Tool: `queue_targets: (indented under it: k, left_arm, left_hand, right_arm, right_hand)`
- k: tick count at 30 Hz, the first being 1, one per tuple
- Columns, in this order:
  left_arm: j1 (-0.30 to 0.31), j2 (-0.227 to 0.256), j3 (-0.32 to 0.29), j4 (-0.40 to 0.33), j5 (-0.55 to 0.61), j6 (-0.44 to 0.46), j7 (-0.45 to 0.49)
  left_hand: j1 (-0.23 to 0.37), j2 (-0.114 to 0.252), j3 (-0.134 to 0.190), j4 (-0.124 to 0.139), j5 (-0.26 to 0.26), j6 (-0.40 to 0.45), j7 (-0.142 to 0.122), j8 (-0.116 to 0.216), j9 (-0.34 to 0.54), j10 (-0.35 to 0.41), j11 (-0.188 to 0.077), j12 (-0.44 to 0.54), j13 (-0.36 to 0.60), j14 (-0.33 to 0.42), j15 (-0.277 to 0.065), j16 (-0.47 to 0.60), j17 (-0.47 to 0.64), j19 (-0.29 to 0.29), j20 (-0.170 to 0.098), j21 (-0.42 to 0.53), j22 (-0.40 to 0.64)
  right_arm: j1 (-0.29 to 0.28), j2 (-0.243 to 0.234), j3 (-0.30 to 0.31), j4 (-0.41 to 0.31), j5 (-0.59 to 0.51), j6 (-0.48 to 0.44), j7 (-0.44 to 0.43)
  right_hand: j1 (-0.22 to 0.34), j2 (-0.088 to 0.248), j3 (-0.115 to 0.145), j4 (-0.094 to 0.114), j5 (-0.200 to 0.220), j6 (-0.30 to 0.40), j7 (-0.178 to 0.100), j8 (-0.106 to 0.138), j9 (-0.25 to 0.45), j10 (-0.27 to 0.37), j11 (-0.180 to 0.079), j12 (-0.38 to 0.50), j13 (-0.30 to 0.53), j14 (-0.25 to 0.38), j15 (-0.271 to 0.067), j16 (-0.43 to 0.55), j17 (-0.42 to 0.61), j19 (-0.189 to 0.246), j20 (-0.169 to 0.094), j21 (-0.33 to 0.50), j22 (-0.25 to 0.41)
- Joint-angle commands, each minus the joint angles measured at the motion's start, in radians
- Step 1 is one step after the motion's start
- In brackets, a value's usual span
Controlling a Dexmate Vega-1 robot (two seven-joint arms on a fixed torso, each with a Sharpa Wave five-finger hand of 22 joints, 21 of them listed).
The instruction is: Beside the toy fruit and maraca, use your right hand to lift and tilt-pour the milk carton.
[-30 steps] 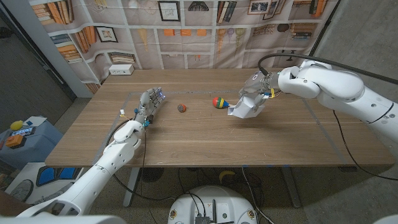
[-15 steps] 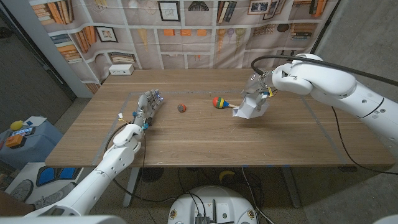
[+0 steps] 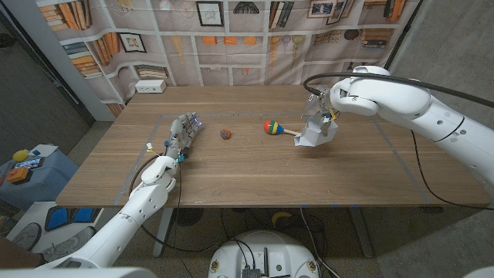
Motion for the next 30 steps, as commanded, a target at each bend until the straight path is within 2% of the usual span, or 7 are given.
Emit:
queue_targets:
  k: [1, 11, 22, 30]
  left_arm:
    - [0.002, 0.002, 0.0, 0.0, -0.005, 0.003, -0.008]
    - [0.009, 0.003, -0.002, 0.001, -0.013, 0.002, -0.018]
    - [0.023, 0.003, -0.007, -0.008, -0.017, -0.003, -0.014]
    - [0.034, 0.012, -0.011, -0.025, -0.02, 0.004, -0.009]
  left_hand:
    - [0.001, 0.077, 0.002, 0.009, 0.0, 0.008, -0.004, 0.0, 0.002, 0.011, 0.0, 0.004, 0.003, 0.007, 0.001, 0.004, 0.005, 0.006, 0.002, -0.003, 0.001]
    - [0.0, 0.077, 0.003, 0.012, 0.0, 0.008, -0.004, -0.001, 0.002, 0.011, 0.001, 0.003, 0.003, 0.008, 0.001, 0.004, 0.005, 0.006, 0.003, -0.003, 0.001]
    - [-0.001, 0.075, 0.005, 0.015, 0.0, 0.007, -0.005, -0.002, 0.002, 0.012, 0.001, 0.003, 0.003, 0.009, 0.002, 0.004, 0.005, 0.006, 0.003, -0.003, 0.001]
    - [-0.001, 0.075, 0.006, 0.017, 0.0, 0.006, -0.006, -0.002, 0.002, 0.011, 0.001, 0.002, 0.003, 0.009, 0.002, 0.004, 0.005, 0.006, 0.004, -0.003, 0.001]
  right_arm:
    - [0.021, 0.039, -0.032, 0.007, -0.093, 0.052, 0.071]
    - [0.036, 0.073, -0.064, 0.013, -0.15, 0.077, 0.127]
    - [0.018, 0.074, -0.061, -0.001, -0.207, 0.072, 0.124]
    - [0.03, 0.087, -0.074, 0.013, -0.229, 0.09, 0.149]
  right_hand:
    - [0.001, 0.01, 0.002, -0.002, -0.003, -0.005, 0.005, -0.002, 0.004, -0.004, 0.001, -0.004, 0.005, 0.002, -0.097, 0.0, 0.001, 0.004, -0.001, 0.001, 0.004]
    - [-0.01, 0.014, -0.001, 0.002, -0.005, -0.013, 0.003, -0.008, 0.004, -0.009, 0.002, -0.009, 0.008, -0.002, -0.094, -0.002, 0.002, -0.004, 0.003, -0.002, 0.004]
    - [-0.013, 0.017, -0.001, 0.0, -0.005, -0.031, 0.005, -0.017, 0.004, -0.016, 0.006, -0.015, 0.011, -0.007, -0.087, -0.004, 0.001, -0.007, 0.0, -0.002, 0.004]
    - [-0.011, 0.022, 0.001, -0.002, -0.006, -0.032, 0.004, -0.018, 0.005, -0.018, 0.007, -0.017, 0.014, -0.013, -0.082, -0.007, 0.001, -0.017, -0.009, -0.005, 0.004]
